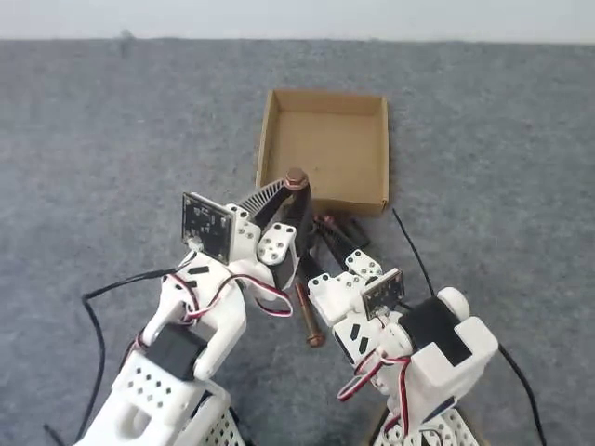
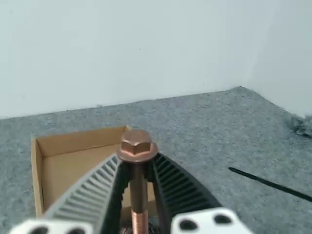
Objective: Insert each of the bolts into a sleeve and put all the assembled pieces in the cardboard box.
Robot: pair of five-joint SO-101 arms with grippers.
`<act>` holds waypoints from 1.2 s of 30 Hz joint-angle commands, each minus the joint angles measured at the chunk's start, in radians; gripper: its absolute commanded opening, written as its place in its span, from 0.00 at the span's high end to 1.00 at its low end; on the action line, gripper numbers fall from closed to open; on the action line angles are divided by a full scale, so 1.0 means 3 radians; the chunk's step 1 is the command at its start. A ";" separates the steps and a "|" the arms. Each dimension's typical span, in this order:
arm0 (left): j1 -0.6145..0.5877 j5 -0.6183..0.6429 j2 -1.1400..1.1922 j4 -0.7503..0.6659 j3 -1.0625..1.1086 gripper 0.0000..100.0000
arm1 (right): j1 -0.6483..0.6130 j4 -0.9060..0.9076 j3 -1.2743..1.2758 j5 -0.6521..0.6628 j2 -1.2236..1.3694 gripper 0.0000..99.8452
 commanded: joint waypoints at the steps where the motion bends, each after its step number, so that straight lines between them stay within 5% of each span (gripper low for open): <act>1: 0.0010 -0.0005 -0.0118 -0.0307 0.0069 0.99 | 0.0013 0.0003 0.0066 0.0061 0.0003 0.99; 8: 0.0066 -0.0005 -0.0138 -0.1805 0.0724 0.99 | 0.0013 0.0003 0.0066 0.0061 0.0003 0.99; 36: 0.0056 -0.0015 -0.0143 -0.1499 0.0816 0.99 | 0.0018 -0.0013 0.0072 0.0066 -0.0013 0.99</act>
